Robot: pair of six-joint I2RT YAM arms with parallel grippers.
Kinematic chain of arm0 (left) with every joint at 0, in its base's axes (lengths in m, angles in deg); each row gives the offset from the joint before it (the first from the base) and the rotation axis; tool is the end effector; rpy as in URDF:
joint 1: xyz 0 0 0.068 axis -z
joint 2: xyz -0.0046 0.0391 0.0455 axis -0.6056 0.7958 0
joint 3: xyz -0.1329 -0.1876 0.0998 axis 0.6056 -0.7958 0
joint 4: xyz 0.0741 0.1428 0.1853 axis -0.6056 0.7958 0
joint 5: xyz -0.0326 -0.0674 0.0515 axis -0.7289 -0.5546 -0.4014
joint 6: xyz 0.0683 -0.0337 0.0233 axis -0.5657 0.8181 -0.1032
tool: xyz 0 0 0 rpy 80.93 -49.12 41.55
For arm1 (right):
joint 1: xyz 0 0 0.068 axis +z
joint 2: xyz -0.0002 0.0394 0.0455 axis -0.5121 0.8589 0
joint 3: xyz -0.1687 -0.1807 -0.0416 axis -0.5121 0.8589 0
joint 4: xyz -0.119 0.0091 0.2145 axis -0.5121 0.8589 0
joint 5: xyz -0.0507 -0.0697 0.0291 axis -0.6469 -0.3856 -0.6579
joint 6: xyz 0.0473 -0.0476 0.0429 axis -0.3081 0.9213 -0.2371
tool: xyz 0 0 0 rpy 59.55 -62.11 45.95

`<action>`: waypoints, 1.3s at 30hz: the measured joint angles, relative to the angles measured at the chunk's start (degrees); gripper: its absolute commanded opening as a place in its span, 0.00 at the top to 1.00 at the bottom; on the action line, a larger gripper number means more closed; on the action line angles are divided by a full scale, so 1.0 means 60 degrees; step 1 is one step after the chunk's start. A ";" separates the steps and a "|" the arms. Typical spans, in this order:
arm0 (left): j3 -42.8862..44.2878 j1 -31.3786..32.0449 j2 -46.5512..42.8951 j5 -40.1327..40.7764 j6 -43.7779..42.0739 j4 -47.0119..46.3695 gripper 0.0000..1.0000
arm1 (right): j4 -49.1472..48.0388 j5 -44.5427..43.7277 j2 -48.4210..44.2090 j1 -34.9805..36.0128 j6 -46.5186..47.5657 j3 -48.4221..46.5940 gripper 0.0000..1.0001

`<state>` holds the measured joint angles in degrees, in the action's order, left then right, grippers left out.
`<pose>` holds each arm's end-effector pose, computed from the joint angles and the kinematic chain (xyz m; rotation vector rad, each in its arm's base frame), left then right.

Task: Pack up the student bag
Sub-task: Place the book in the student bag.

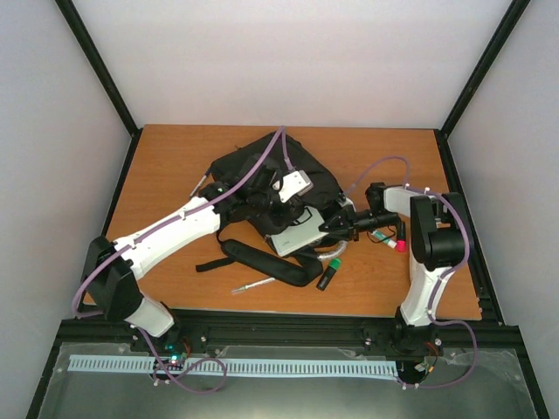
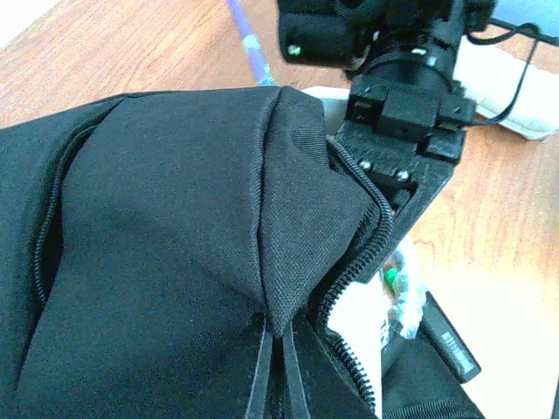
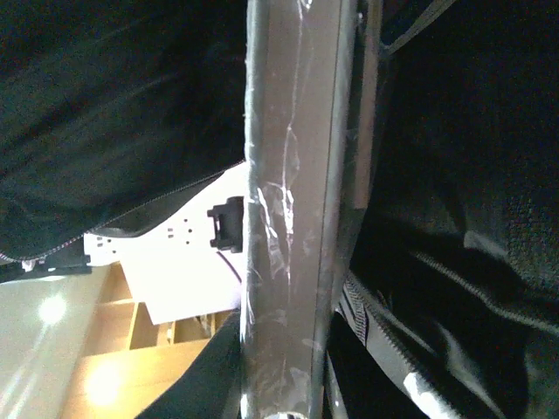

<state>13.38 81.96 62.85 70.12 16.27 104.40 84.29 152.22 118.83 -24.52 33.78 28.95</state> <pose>0.2387 -0.2586 0.2733 1.1654 2.0047 -0.5851 0.2698 0.0978 0.1284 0.1611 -2.3194 -1.9717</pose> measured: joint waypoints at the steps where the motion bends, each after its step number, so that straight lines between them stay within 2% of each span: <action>1: 0.0000 -0.0004 -0.0040 -0.0095 -0.0076 0.0004 0.99 | 0.0044 0.0025 0.0007 0.0120 0.0007 -0.0033 0.97; 3: 0.0000 -0.0011 -0.0098 -0.0259 -0.0197 0.0007 0.99 | 0.0423 0.0073 0.0182 0.0321 0.0208 -0.0346 0.96; 5: 0.0000 -0.0025 -0.0113 -0.0284 -0.0266 0.0018 0.99 | 0.1038 0.0124 0.0685 0.0423 0.0729 -0.0987 0.88; 7: -0.0004 -0.0066 -0.0120 -0.0270 -0.0302 0.0091 0.99 | 0.1657 0.0226 0.1439 0.0430 0.1406 -0.1698 0.77; 10: -0.0040 -0.0066 -0.0211 -0.0331 -0.0335 0.0182 0.99 | 0.2466 0.0565 0.2565 0.0280 0.2623 -0.2379 0.55; 12: -0.0098 -0.0044 -0.0408 -0.0364 -0.0364 0.0248 0.99 | 0.2954 0.0678 0.2994 0.0117 0.3544 -0.2473 0.49; 15: -0.0189 -0.0044 -0.0641 -0.0397 -0.0372 0.0266 0.99 | 0.3340 0.0721 0.2889 -0.0109 0.4109 -0.2324 0.39; 19: -0.0259 -0.0022 -0.0794 -0.0546 -0.0368 0.0277 0.99 | 0.2135 0.0233 0.1643 -0.0280 0.3096 -0.1395 0.33; 22: -0.0335 0.0004 -0.0831 -0.0667 -0.0357 0.0251 0.99 | 0.0652 -0.1031 0.0036 -0.0284 0.1610 -0.0470 0.31; 25: -0.0517 0.0018 -0.0954 -0.0699 -0.0299 0.0215 0.99 | -0.0131 -0.2441 -0.1264 -0.0277 0.0743 -0.0237 0.31; 31: -0.1115 0.0018 -0.1592 -0.0656 -0.0102 0.0208 0.99 | -0.1162 -0.4900 -0.3180 -0.0350 0.0335 -0.0120 0.29; 34: -0.1515 0.0022 -0.1909 -0.0597 0.0069 0.0160 0.99 | -0.1581 -0.5519 -0.3752 -0.0357 0.0346 0.0029 0.29; 39: -0.2146 0.0029 -0.2368 -0.0404 0.0321 -0.0029 0.99 | -0.1985 -0.5861 -0.3497 -0.0353 0.0295 0.0215 0.30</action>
<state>0.51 82.13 48.64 67.70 18.20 104.23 72.38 117.06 97.85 -26.64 35.55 30.24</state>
